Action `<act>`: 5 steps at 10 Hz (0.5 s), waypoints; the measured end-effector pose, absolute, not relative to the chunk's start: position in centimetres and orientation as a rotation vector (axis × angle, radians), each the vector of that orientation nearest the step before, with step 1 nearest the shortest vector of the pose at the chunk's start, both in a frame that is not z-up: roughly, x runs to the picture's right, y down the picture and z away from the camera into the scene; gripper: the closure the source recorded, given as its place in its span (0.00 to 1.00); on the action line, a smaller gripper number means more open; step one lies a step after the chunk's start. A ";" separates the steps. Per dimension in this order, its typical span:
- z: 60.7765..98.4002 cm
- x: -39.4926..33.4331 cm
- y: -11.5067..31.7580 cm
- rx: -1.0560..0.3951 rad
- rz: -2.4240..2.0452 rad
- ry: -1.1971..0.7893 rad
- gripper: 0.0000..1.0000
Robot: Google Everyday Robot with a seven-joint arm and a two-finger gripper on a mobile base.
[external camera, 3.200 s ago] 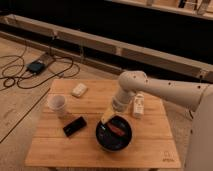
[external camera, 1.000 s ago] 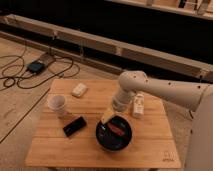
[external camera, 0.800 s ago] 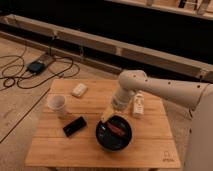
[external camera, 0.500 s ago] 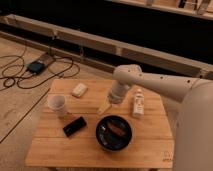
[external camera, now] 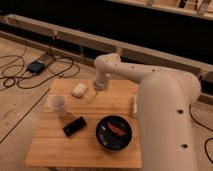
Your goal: Place the white sponge in the ceramic bowl
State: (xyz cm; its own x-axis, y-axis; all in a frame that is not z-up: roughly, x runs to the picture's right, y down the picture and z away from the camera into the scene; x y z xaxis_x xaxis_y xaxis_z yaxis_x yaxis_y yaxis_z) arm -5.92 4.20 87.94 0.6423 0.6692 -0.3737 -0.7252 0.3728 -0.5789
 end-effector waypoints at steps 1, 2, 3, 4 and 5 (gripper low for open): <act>89.2 -7.5 3.2 -0.775 0.887 0.079 0.20; 90.5 -9.1 2.2 -0.765 0.876 0.073 0.20; 91.2 -10.0 1.6 -0.758 0.870 0.070 0.20; 92.4 -11.2 1.1 -0.751 0.855 0.075 0.20; 93.2 -12.0 0.6 -0.744 0.845 0.077 0.20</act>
